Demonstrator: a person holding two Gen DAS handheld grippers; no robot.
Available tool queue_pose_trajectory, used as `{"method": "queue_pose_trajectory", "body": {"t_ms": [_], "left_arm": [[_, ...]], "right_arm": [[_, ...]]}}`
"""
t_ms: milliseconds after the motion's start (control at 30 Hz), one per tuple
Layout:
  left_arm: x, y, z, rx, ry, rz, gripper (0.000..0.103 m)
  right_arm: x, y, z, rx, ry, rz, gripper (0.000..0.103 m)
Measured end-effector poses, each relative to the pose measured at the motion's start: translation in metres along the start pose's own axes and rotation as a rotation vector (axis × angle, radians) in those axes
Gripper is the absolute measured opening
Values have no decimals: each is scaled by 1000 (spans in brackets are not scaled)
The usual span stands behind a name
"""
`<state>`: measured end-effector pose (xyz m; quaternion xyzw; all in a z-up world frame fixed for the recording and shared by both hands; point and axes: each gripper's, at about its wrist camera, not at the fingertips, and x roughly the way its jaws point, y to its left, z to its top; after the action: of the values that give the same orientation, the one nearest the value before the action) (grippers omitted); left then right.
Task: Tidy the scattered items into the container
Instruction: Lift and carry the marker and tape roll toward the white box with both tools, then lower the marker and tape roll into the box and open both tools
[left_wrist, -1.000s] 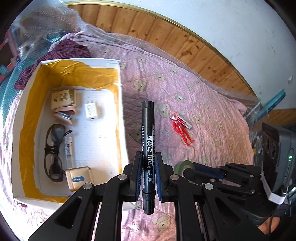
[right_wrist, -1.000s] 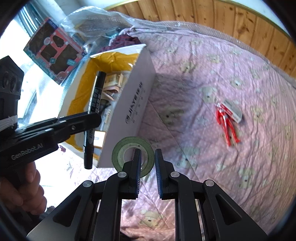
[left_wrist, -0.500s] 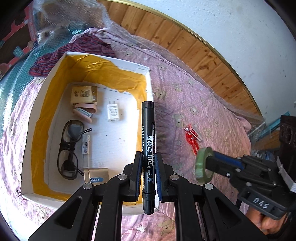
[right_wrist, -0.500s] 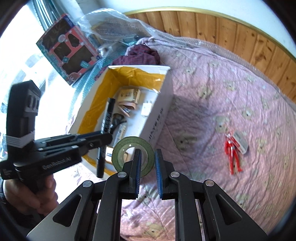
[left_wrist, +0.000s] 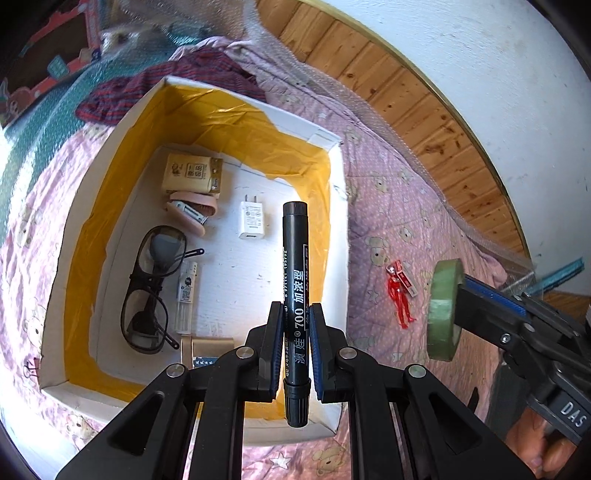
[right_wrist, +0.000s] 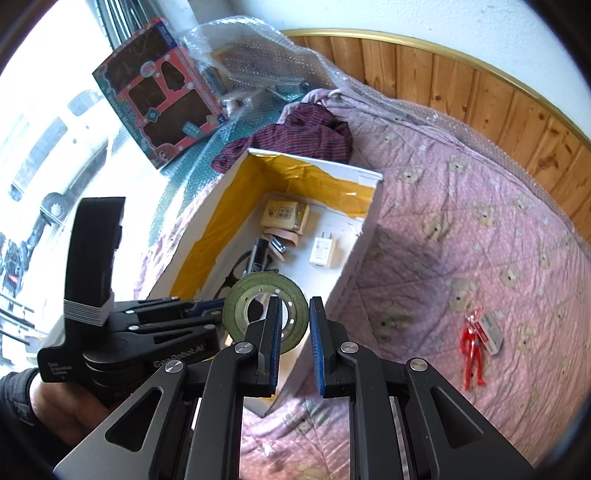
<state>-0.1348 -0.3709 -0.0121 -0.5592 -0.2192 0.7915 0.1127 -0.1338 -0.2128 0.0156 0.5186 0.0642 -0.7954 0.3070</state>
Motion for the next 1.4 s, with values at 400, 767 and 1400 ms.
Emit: {"method": "queue_pose_trajectory", "body": {"t_ms": [400, 767, 1400], "left_arm": [[20, 7, 4, -32, 49, 26, 14], [30, 7, 6, -45, 70, 66, 14], [48, 27, 8, -158, 131, 42, 15]], "right_arm": [[33, 7, 28, -40, 44, -10, 15], [68, 12, 45, -106, 105, -34, 16], [101, -5, 48, -101, 163, -83, 19]]}}
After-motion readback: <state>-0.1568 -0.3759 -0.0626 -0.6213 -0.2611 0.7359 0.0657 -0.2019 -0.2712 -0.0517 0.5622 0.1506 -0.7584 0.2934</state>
